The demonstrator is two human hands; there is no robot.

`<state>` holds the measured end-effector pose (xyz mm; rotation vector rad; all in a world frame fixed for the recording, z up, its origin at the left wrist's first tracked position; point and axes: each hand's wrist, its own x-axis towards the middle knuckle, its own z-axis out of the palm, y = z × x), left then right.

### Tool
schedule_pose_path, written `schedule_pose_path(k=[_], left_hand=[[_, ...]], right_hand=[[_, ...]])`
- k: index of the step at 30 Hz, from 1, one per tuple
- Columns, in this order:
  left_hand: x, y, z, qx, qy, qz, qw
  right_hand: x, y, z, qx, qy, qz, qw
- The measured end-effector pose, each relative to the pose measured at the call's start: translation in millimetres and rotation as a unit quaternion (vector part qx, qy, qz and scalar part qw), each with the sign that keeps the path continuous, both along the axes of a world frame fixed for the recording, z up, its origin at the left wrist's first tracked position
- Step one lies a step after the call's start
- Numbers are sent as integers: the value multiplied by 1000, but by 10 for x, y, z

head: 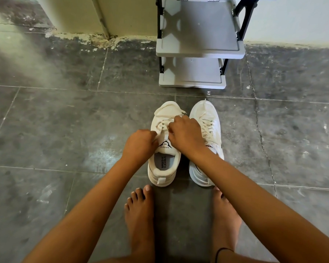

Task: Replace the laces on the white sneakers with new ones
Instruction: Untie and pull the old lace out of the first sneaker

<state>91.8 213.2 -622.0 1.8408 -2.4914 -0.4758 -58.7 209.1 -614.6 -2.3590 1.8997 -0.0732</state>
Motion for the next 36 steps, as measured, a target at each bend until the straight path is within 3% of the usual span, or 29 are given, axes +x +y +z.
schedule_pose_path(k=[2, 3, 5, 6, 7, 8, 11, 13, 18, 20, 21, 23, 25, 27, 28, 30, 33, 36], left_hand=[[-23, 5, -5, -2, -10, -4, 1000], [-33, 5, -5, -1, -19, -7, 1000], [-43, -2, -2, 3, -34, -12, 999], [-47, -6, -2, 6, -37, -14, 999], [-49, -9, 0, 9, -36, -13, 999], [-51, -8, 1, 11, -34, -11, 999], [-62, 6, 1, -2, -11, 9, 1000], [-58, 17, -8, -22, 30, 20, 999], [-63, 21, -55, -31, 72, 5, 997], [-73, 23, -59, -29, 67, 6, 997], [-74, 28, -65, -29, 58, 5, 998], [-88, 28, -84, -31, 33, 0, 999], [-101, 22, -103, -27, 31, 2, 999], [-118, 19, -112, -30, 34, -2, 999], [-120, 20, -113, -32, 32, -4, 999], [-98, 18, -113, -30, 38, 0, 999], [-55, 9, -107, -16, 53, 13, 998], [-75, -7, -105, -7, 50, 11, 999]], right_hand=[[2, -24, 20, 25, -84, -31, 996], [8, -46, 55, 56, -203, -77, 975], [47, -80, 194, 135, -487, -158, 848], [58, -86, 234, 131, -556, -169, 803], [65, -87, 255, 120, -557, -162, 806], [61, -89, 249, 112, -517, -144, 836], [-29, -56, 96, 95, -239, -79, 963], [-93, -3, 0, 83, -104, -43, 990], [-20, 3, -31, 10, -55, -28, 998], [7, -20, -8, 18, -27, -13, 999], [10, -29, 14, 27, -54, -13, 998], [3, -49, 110, 52, -243, -51, 967], [36, -73, 273, 55, -457, -78, 884], [64, -110, 387, 31, -529, -77, 845], [67, -127, 404, 29, -530, -78, 844], [10, -143, 347, 43, -460, -87, 883], [-111, -80, 116, 133, -230, -62, 962], [-95, -5, 11, 129, -156, -55, 978]])
